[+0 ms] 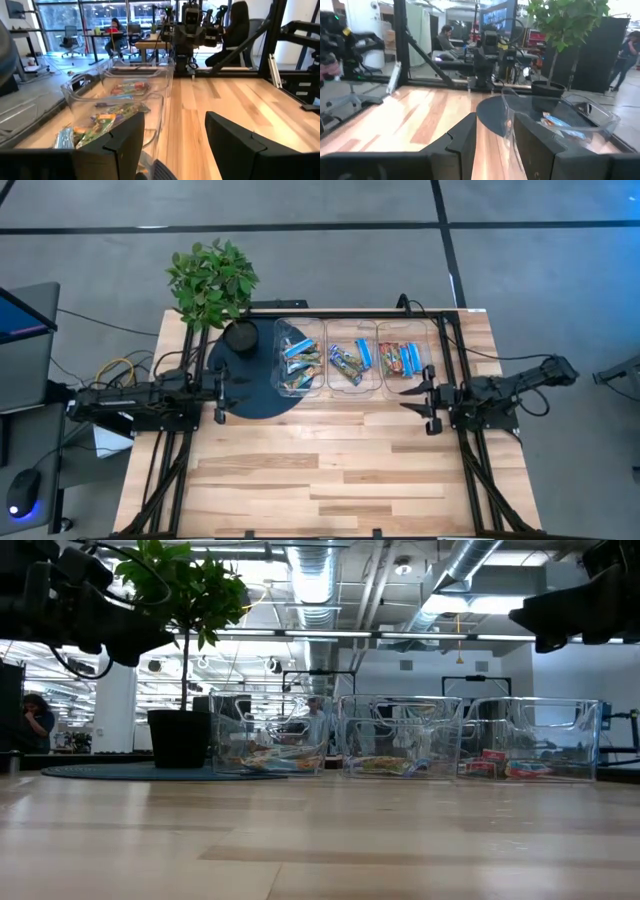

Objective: Pick and place Granola Bars by type
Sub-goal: Return to Home Position

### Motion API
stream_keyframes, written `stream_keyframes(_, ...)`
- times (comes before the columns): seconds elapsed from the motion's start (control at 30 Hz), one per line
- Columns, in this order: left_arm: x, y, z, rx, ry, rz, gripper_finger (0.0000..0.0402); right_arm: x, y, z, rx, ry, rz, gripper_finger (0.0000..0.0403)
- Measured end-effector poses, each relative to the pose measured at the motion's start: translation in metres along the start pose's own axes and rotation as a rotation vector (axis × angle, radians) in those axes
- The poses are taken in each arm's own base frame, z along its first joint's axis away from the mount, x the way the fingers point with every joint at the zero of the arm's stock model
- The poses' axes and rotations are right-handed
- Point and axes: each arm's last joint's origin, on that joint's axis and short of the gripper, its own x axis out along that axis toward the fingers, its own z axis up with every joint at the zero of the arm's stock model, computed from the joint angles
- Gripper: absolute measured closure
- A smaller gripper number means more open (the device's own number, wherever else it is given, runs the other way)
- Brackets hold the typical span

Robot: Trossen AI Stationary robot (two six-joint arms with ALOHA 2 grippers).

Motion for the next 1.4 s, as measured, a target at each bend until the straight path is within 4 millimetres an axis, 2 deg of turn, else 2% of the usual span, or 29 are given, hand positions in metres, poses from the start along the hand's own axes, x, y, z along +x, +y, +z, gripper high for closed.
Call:
stream_keyframes(0.3,0.002,0.0,-0.003,0.0,0.04,-0.001,0.0195,0.002,-0.012,-0.005,-0.113,0.047,-0.089,0.0278)
stream_keyframes(0.57,0.002,0.0,-0.004,-0.002,0.041,0.0,0.0195,0.002,-0.019,-0.017,-0.085,0.145,-0.001,0.0278)
stream_keyframes(0.73,0.002,0.0,-0.004,0.002,0.042,0.0,0.0195,0.002,-0.019,-0.017,-0.091,0.147,0.013,0.0278)
stream_keyframes(1.1,0.002,0.0,-0.004,-0.007,0.042,0.0,0.0195,0.002,-0.019,-0.002,-0.164,-0.025,0.041,0.0278)
stream_keyframes(1.4,0.002,0.0,-0.004,-0.005,0.043,0.0,0.0195,-0.006,-0.02,0.001,-0.176,-0.069,0.01,0.0278)
